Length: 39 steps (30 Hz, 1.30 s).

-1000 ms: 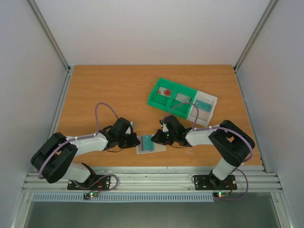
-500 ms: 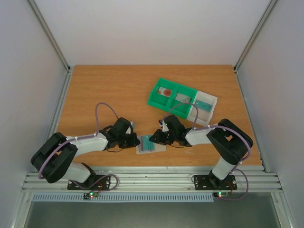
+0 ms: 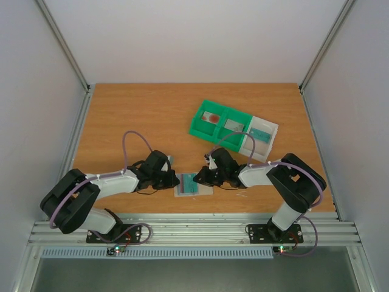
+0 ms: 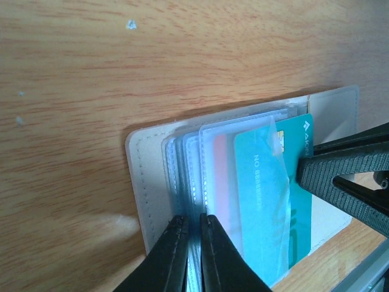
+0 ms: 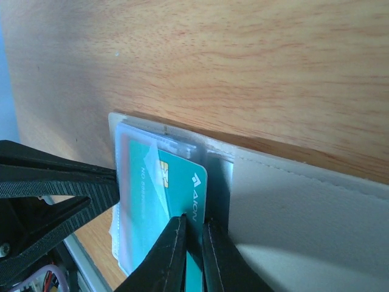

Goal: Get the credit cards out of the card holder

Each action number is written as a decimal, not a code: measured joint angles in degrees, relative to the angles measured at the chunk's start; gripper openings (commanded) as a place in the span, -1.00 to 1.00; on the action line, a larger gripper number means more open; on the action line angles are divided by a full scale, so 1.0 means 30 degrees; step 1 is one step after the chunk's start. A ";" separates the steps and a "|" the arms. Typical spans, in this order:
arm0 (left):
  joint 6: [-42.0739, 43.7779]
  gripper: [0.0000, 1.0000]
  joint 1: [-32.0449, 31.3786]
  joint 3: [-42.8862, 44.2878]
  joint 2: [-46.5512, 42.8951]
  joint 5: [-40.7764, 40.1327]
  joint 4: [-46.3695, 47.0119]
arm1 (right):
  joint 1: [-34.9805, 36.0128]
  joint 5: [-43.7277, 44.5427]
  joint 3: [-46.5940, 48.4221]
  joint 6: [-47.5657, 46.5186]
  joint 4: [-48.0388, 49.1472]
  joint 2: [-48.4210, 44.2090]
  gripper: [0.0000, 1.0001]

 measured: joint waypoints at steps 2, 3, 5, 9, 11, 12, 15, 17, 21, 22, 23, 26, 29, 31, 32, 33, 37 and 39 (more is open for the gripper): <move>0.0102 -0.84 0.0000 0.0029 0.0044 0.0007 0.0036 | -0.0102 0.0029 -0.0087 -0.0051 -0.0204 -0.0168 -0.83; 0.0138 -0.84 0.0000 0.0044 0.0051 0.0000 0.0022 | -0.0175 0.0029 -0.0131 -0.0087 -0.0270 -0.0240 -0.84; 0.0153 -0.83 0.0000 0.0044 0.0051 -0.0007 0.0022 | -0.0299 0.0022 -0.0219 -0.0146 -0.0415 -0.0415 -0.86; 0.0153 -0.83 0.0000 0.0051 0.0051 -0.0007 0.0015 | -0.0444 0.0015 -0.0299 -0.0219 -0.0678 -0.0736 -0.91; 0.0153 -0.81 0.0000 0.0044 0.0051 -0.0015 0.0007 | -0.0466 0.0022 -0.0306 -0.0270 -0.0860 -0.0933 -0.97; 0.0153 -0.81 0.0000 0.0051 0.0051 -0.0015 0.0007 | -0.0474 0.0029 -0.0321 -0.0306 -0.0940 -0.1093 -0.98; 0.0153 -0.79 0.0000 0.0044 0.0051 -0.0007 -0.0007 | -0.0510 0.0160 -0.0510 -0.0357 -0.1166 -0.1661 -0.98; 0.0153 -0.78 0.0000 0.0044 0.0051 0.0000 -0.0007 | -0.0539 0.0240 -0.0656 -0.0372 -0.1384 -0.2033 -0.98; 0.0160 -0.65 0.0000 0.0073 0.0022 0.0022 -0.0051 | -0.0561 0.0364 -0.0707 -0.0539 -0.2018 -0.2725 -0.98; 0.0168 -0.60 0.0000 0.0109 0.0000 0.0022 -0.0102 | -0.0561 0.0423 -0.0707 -0.0605 -0.2208 -0.2900 -0.98; 0.0226 -0.56 -0.0007 0.0182 -0.0029 0.0007 -0.0240 | -0.0561 0.0517 -0.0714 -0.0685 -0.2499 -0.3140 -0.98; 0.0415 -0.44 -0.0051 0.0481 -0.0189 -0.0051 -0.1013 | -0.0561 0.0816 -0.0714 -0.0991 -0.3366 -0.3876 -0.98; 0.0583 -0.26 -0.0058 0.0823 -0.0517 -0.0146 -0.2113 | -0.0561 0.1129 -0.0714 -0.1392 -0.4532 -0.4714 -0.98; 0.0721 -0.13 -0.0051 0.1035 -0.0889 -0.0175 -0.2776 | -0.0561 0.1297 -0.0692 -0.1770 -0.5523 -0.5326 -0.98; 0.0736 -0.08 -0.0058 0.1158 -0.1158 -0.0160 -0.3111 | -0.0561 0.1399 -0.0634 -0.2004 -0.6193 -0.5639 -0.98; 0.0750 -0.04 -0.0066 0.1282 -0.1501 -0.0153 -0.3424 | -0.0561 0.1457 -0.0590 -0.2157 -0.6601 -0.5872 -0.98; 0.0933 0.07 -0.0066 0.1821 -0.3147 -0.0160 -0.4597 | -0.0561 0.1515 0.0029 -0.3286 -0.9092 -0.7096 -0.98; 0.1064 0.10 -0.0066 0.2084 -0.3971 -0.0146 -0.5122 | -0.0561 0.1122 0.0634 -0.3934 -1.0105 -0.7468 -0.98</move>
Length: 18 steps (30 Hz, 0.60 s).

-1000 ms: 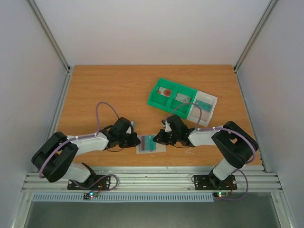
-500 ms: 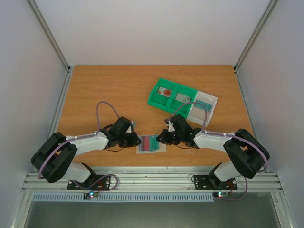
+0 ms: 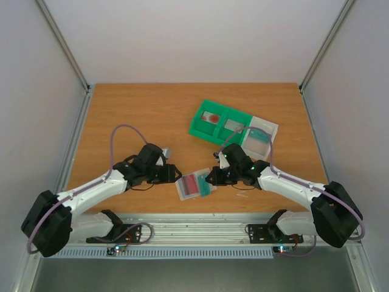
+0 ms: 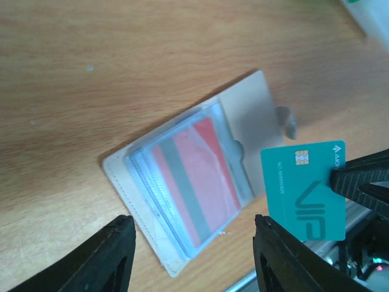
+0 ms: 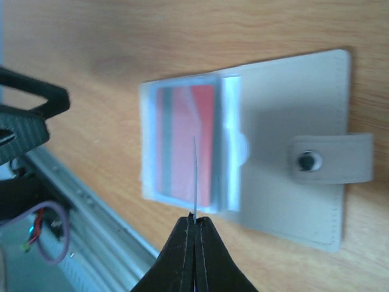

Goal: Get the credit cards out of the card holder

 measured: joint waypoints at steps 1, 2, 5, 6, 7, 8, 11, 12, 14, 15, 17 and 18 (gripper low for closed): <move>0.0073 0.11 0.0000 0.0146 -0.0423 0.0036 -0.0313 | 0.0000 -0.0233 0.0240 -0.0248 -0.0306 -0.0131 -0.98; 0.0160 0.12 0.0000 0.0262 -0.0816 0.0095 -0.0554 | 0.0000 -0.0641 0.0532 -0.0561 -0.0612 -0.0306 -0.98; 0.0561 0.14 0.0000 0.0532 -0.2011 0.0648 -0.1122 | 0.0000 -0.1865 0.1020 -0.1202 -0.1173 -0.0867 -0.98; 0.0670 0.15 0.0000 0.0590 -0.2368 0.0947 -0.1260 | 0.0000 -0.2302 0.1093 -0.1370 -0.1275 -0.1064 -0.98; 0.0794 0.15 0.0000 0.0627 -0.2725 0.1275 -0.1362 | 0.0000 -0.2805 0.1129 -0.1494 -0.1362 -0.1268 -0.98; 0.0918 0.16 0.0000 0.0678 -0.3118 0.1698 -0.1472 | 0.0000 -0.3344 0.1180 -0.1625 -0.1494 -0.1450 -0.98; 0.1144 0.16 0.0000 0.0743 -0.4175 0.2994 -0.1632 | 0.0000 -0.4947 0.1290 -0.1858 -0.1537 -0.1814 -0.97; 0.1158 0.16 0.0000 0.0750 -0.4401 0.3373 -0.1676 | 0.0000 -0.5421 0.1297 -0.1887 -0.1494 -0.1909 -0.98; 0.1158 0.15 0.0000 0.0750 -0.4765 0.4262 -0.1719 | 0.0000 -0.6564 0.1297 -0.1887 -0.1333 -0.2106 -0.98; 0.1158 0.16 0.0000 0.0750 -0.4911 0.4809 -0.1727 | 0.0000 -0.7045 0.1297 -0.1887 -0.1195 -0.2178 -0.98; 0.1144 0.15 0.0000 0.0750 -0.5042 0.5668 -0.1705 | 0.0000 -0.8029 0.1297 -0.1851 -0.0780 -0.2375 -0.97; 0.1129 0.13 0.0000 0.0750 -0.5100 0.6149 -0.1654 | 0.0000 -0.8590 0.1297 -0.1792 -0.0459 -0.2477 -0.98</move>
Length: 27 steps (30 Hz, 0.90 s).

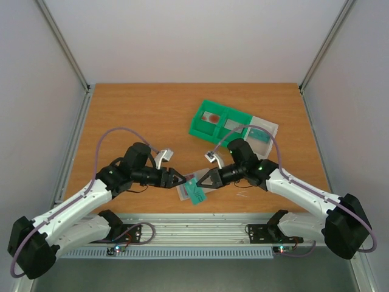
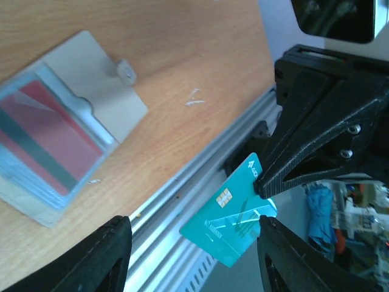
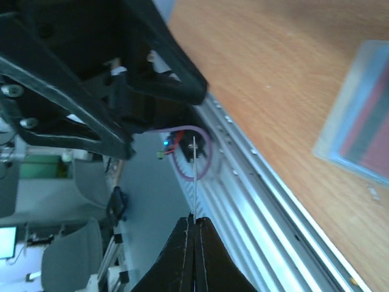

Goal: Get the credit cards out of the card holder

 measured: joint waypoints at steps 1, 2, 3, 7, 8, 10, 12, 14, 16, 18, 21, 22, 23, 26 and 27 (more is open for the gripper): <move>-0.0044 0.11 0.0000 0.0000 -0.0029 0.0342 0.0058 | 0.0000 -0.0372 0.0000 0.0051 0.0248 -0.0051 -0.98; -0.0087 0.07 0.0000 -0.0044 -0.0066 0.0758 0.0248 | 0.0000 -0.0765 0.0000 0.0117 0.0532 -0.0087 -0.98; -0.0175 0.02 0.0000 -0.0109 -0.0124 0.1115 0.0459 | 0.0000 -0.1202 -0.0007 0.0226 0.0867 -0.0087 -0.98; -0.0947 -0.23 0.0000 -0.0954 -0.0423 0.2681 0.2375 | 0.0000 -0.2237 -0.0022 0.0576 0.1807 -0.0087 -0.98; -0.1275 -0.31 0.0000 -0.1246 -0.0481 0.3053 0.2965 | 0.0000 -0.2397 -0.0036 0.0656 0.2011 -0.0087 -0.98; -0.1960 -0.46 0.0000 -0.1763 -0.0597 0.3592 0.3956 | 0.0000 -0.2601 -0.0160 0.0816 0.2412 -0.0087 -0.97; -0.2521 -0.59 0.0000 -0.2106 -0.0685 0.3978 0.4714 | 0.0000 -0.2674 -0.0306 0.1013 0.2681 -0.0087 -0.97; -0.2892 -0.80 0.0000 -0.2244 -0.0772 0.4189 0.5173 | 0.0000 -0.2703 -0.0379 0.1253 0.2812 -0.0087 -0.97; -0.3147 -0.98 0.0000 -0.2317 -0.0816 0.4262 0.5523 | 0.0000 -0.2783 -0.0379 0.1413 0.3002 -0.0087 -0.96; -0.3359 -0.99 0.0000 -0.2419 -0.0867 0.4379 0.5901 | 0.0000 -0.2805 -0.0386 0.1530 0.3082 -0.0087 -0.92; -0.3585 -0.99 0.0000 -0.2514 -0.0925 0.4415 0.6258 | -0.0051 -0.2696 -0.0444 0.1647 0.3060 -0.0102 -0.78; -0.3650 -0.99 0.0000 -0.2637 -0.0976 0.4379 0.6543 | -0.0051 -0.2535 -0.0444 0.1661 0.2965 -0.0124 -0.71; -0.3767 -0.99 0.0000 -0.2761 -0.1056 0.4342 0.6841 | -0.0051 -0.2288 -0.0444 0.1698 0.2805 -0.0153 -0.63; -0.4109 -0.99 -0.0007 -0.3155 -0.1457 0.3971 0.7410 | -0.0051 -0.1494 -0.0452 0.1923 0.2237 -0.0525 -0.43; -0.4226 -0.99 -0.0007 -0.3242 -0.1661 0.3665 0.7395 | -0.0051 -0.1180 -0.0466 0.2069 0.2120 -0.0772 -0.36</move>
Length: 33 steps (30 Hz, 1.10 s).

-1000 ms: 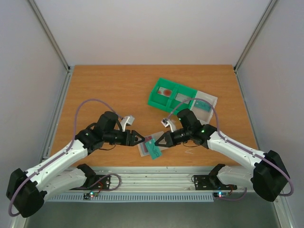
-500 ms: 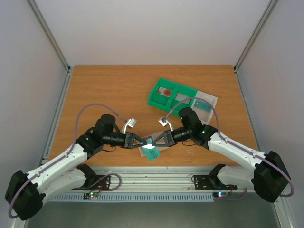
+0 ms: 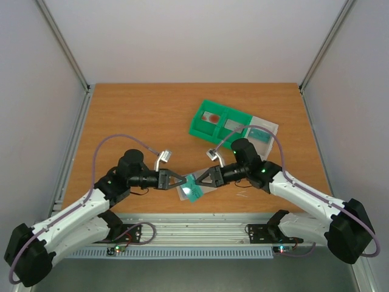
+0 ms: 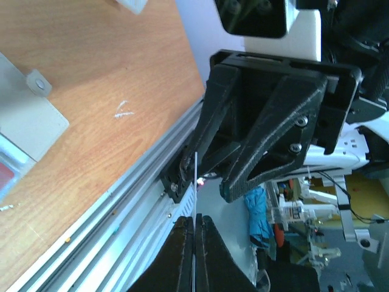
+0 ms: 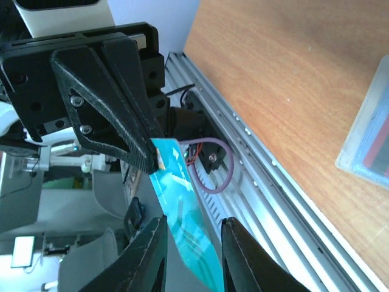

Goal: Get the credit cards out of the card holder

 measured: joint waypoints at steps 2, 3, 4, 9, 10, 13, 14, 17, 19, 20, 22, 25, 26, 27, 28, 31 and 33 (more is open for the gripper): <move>0.0000 -0.99 0.0000 -0.0007 -0.0372 -0.0743 -0.0328 | 0.0000 0.0503 -0.0022 0.0415 -0.0124 -0.0372 -0.24; 0.0058 -0.99 0.0000 0.0000 -0.0576 -0.1166 -0.0627 | 0.0000 0.0882 -0.0029 0.0590 -0.0226 -0.0517 -0.18; 0.0131 -0.99 0.0000 0.0015 -0.0780 -0.1574 -0.0947 | 0.0000 0.1180 -0.0036 0.0860 -0.0321 -0.0583 -0.12; 0.0270 -0.99 0.0000 0.0066 -0.1778 -0.3767 -0.2011 | 0.0000 0.2382 -0.0962 0.2696 0.0306 -0.0612 0.15; 0.0197 -0.99 0.0000 0.0058 -0.1996 -0.4255 -0.2113 | 0.0000 0.2506 -0.1239 0.3060 0.0583 -0.0612 0.19; -0.0597 -0.99 0.0000 -0.0510 -0.3031 -0.6280 -0.1537 | 0.0000 0.3169 -0.1807 0.3905 0.1180 -0.0495 0.22; -0.0984 -0.99 0.0000 -0.0874 -0.3381 -0.6863 -0.1239 | 0.0007 0.3366 -0.1851 0.4204 0.1501 -0.0401 0.21; -0.2353 -0.99 0.0007 -0.2047 -0.4131 -0.8655 -0.0488 | 0.0175 0.3927 -0.2324 0.5348 0.3468 -0.0160 0.06; -0.3024 -0.99 0.0000 -0.2484 -0.4269 -0.9486 -0.0131 | 0.0357 0.4306 -0.2783 0.6076 0.4714 0.0073 -0.06; -0.3453 -0.99 0.0000 -0.2681 -0.4306 -0.9887 0.0124 | 0.0474 0.4503 -0.2965 0.6564 0.5231 0.0262 -0.12; -0.4109 -0.99 0.0000 -0.2907 -0.4357 -1.0557 0.0641 | 0.0678 0.4889 -0.3133 0.7424 0.6186 0.0801 -0.17; -0.5042 -0.99 0.0000 -0.2965 -0.4357 -1.1285 0.1494 | 0.1071 0.5625 -0.3337 0.8714 0.7847 0.1515 -0.20; -0.5289 -0.99 0.0000 -0.2965 -0.4342 -1.1489 0.1763 | 0.1319 0.5945 -0.3388 0.9100 0.8371 0.1705 -0.22; -0.5544 -0.99 0.0000 -0.2965 -0.4335 -1.1708 0.2025 | 0.1690 0.6324 -0.3410 0.9493 0.8961 0.1923 -0.22; -0.5719 -0.99 0.0007 -0.2965 -0.4313 -1.1861 0.2178 | 0.2025 0.6521 -0.3410 0.9726 0.9413 0.2091 -0.23; -0.6353 -0.99 0.0007 -0.2965 -0.4000 -1.2254 0.2929 | 0.3089 0.7395 -0.3410 1.0426 1.0885 0.2586 -0.31; -0.6681 -0.99 0.0000 -0.2965 -0.3657 -1.2335 0.3373 | 0.3512 0.7854 -0.3410 1.0783 1.1570 0.2820 -0.38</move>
